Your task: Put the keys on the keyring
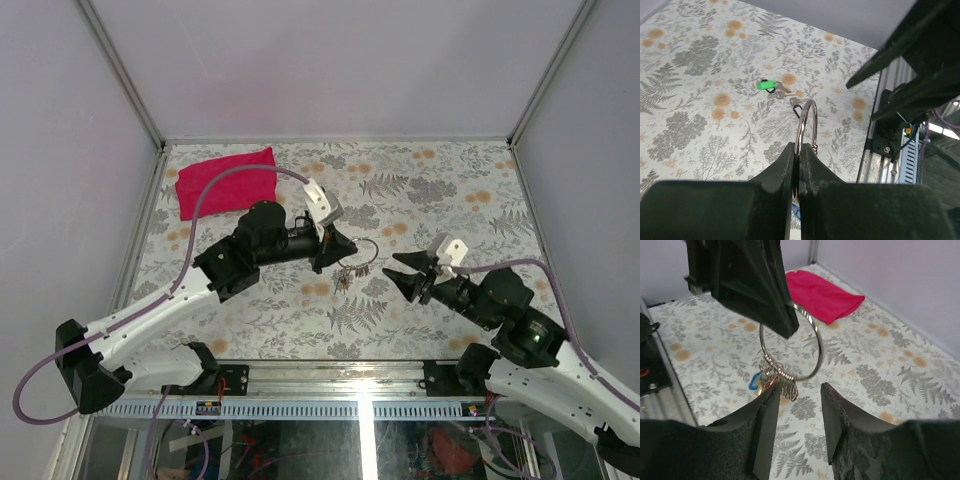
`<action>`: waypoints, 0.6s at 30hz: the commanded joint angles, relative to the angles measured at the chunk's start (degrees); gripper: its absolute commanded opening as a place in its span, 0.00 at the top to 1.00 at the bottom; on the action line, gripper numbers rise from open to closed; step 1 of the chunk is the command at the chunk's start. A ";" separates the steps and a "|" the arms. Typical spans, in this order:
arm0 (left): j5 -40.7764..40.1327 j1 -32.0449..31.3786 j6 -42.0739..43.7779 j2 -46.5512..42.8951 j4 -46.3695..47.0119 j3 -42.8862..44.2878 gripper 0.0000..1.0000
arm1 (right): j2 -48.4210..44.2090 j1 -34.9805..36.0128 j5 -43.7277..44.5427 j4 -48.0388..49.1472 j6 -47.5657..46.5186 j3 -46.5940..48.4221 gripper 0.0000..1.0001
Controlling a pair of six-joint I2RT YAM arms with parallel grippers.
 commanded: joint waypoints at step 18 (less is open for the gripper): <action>-7.05 1.71 -5.17 -2.52 5.84 1.91 1.00 | -0.38 0.37 1.31 41.76 -12.60 -22.82 0.70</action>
